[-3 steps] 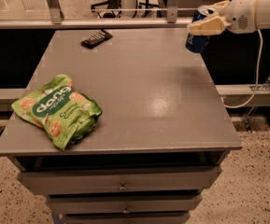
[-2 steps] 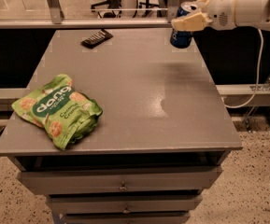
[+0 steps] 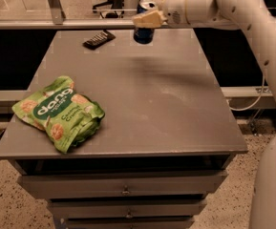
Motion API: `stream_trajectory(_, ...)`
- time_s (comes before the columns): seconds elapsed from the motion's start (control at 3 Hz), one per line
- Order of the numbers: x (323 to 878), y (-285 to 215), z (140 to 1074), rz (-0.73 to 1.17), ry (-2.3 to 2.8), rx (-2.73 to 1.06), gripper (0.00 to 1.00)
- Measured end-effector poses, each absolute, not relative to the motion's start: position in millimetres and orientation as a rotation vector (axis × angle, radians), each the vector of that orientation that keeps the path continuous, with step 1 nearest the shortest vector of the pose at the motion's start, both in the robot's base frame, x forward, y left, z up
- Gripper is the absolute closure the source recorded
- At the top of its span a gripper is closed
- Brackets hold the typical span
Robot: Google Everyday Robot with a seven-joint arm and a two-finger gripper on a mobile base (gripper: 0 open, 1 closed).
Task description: Move pepsi can near rxbar chocolate
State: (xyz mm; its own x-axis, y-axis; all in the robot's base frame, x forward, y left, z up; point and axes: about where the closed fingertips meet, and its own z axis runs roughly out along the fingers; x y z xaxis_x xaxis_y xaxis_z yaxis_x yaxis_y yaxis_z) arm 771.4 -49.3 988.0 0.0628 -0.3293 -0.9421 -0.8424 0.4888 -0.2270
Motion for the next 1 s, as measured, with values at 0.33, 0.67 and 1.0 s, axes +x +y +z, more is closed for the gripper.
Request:
stream_trajectory(0.33, 791.5, 7.0, 955.4, 0.511, 1.536, -1.080, 1.00)
stream_trajectory(0.67, 811.6, 32.6, 928.3, 0.462, 1.565, -1.097, 1.00)
stream_trajectory(1.0, 839.7, 47.6, 911.2, 0.414, 1.586, -1.100, 1.00)
